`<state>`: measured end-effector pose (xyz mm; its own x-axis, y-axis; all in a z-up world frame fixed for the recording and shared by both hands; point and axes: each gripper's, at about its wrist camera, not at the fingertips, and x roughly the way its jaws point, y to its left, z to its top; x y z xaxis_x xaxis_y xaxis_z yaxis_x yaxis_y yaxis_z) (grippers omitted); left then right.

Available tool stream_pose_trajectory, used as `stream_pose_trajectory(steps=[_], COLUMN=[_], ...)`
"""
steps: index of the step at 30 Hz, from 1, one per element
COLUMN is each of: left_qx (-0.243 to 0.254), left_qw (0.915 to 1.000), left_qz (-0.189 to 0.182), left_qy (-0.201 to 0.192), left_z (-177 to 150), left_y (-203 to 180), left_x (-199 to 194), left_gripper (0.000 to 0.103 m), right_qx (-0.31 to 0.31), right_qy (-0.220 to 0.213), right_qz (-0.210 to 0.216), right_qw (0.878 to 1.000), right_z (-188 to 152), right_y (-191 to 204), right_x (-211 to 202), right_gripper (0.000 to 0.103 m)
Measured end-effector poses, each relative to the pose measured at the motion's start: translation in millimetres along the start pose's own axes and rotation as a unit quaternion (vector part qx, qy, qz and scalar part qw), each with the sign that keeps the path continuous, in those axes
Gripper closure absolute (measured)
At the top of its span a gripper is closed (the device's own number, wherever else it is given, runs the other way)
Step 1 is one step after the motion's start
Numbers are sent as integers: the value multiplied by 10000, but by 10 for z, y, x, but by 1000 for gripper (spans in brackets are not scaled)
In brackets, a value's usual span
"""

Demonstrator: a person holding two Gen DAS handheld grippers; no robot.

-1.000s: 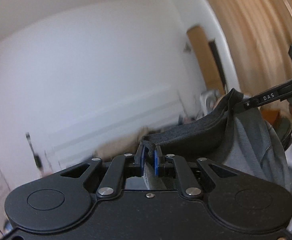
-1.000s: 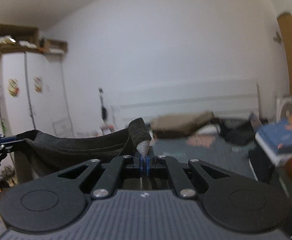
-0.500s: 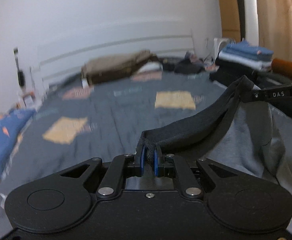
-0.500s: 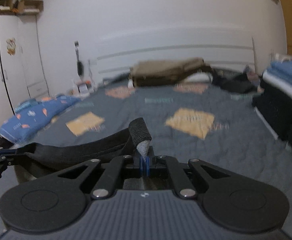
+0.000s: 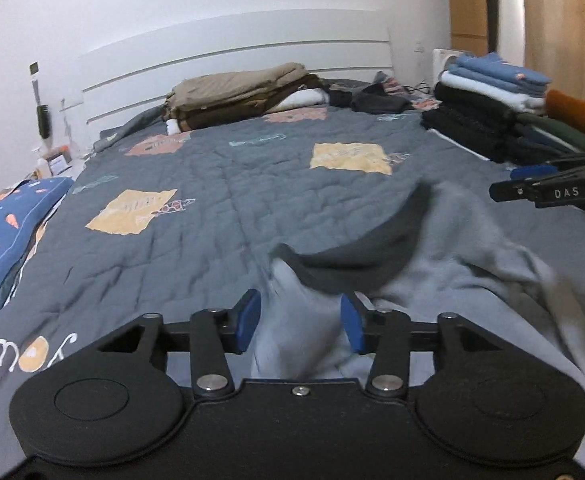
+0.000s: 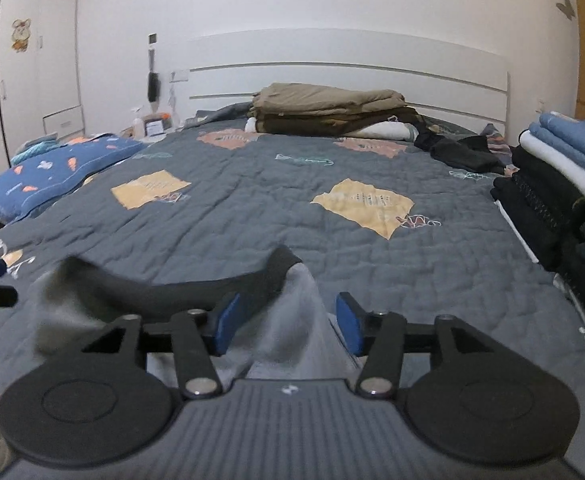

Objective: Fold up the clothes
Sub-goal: 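Lower the sweatshirt onto the bed and open both grippers, then grasp the sweatshirt fabric with the left gripper and drag it across the bed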

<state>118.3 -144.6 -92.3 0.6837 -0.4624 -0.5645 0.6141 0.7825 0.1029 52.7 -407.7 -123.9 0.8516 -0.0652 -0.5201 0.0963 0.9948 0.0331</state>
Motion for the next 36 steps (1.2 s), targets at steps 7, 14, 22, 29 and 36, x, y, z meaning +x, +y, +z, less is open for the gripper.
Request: stream_pose_trajectory(steps=[7, 14, 22, 29, 36], left_qx=[-360, -929, -1302, -1122, -1255], left_qw=[9993, 9952, 9908, 9900, 9841], left_qz=[-126, -227, -172, 74, 205], left_qy=[-42, 198, 338, 856, 1241], left_z=[-443, -1132, -1652, -1953, -2163], left_y=[-87, -427, -671, -559, -522], left_x=[-736, -1248, -1763, -2188, -2293], left_gripper=[49, 48, 45, 41, 39], right_qx=[269, 692, 983, 1342, 1429], right_qy=[230, 373, 199, 367, 479], right_qz=[163, 337, 667, 1191, 1796], right_qw=[9992, 9963, 9927, 9831, 9721], right_z=[-342, -840, -1408, -1805, -1815], right_y=[-54, -27, 239, 418, 544], right_x=[-658, -1318, -1850, -1887, -1854], right_gripper=[48, 47, 46, 46, 46])
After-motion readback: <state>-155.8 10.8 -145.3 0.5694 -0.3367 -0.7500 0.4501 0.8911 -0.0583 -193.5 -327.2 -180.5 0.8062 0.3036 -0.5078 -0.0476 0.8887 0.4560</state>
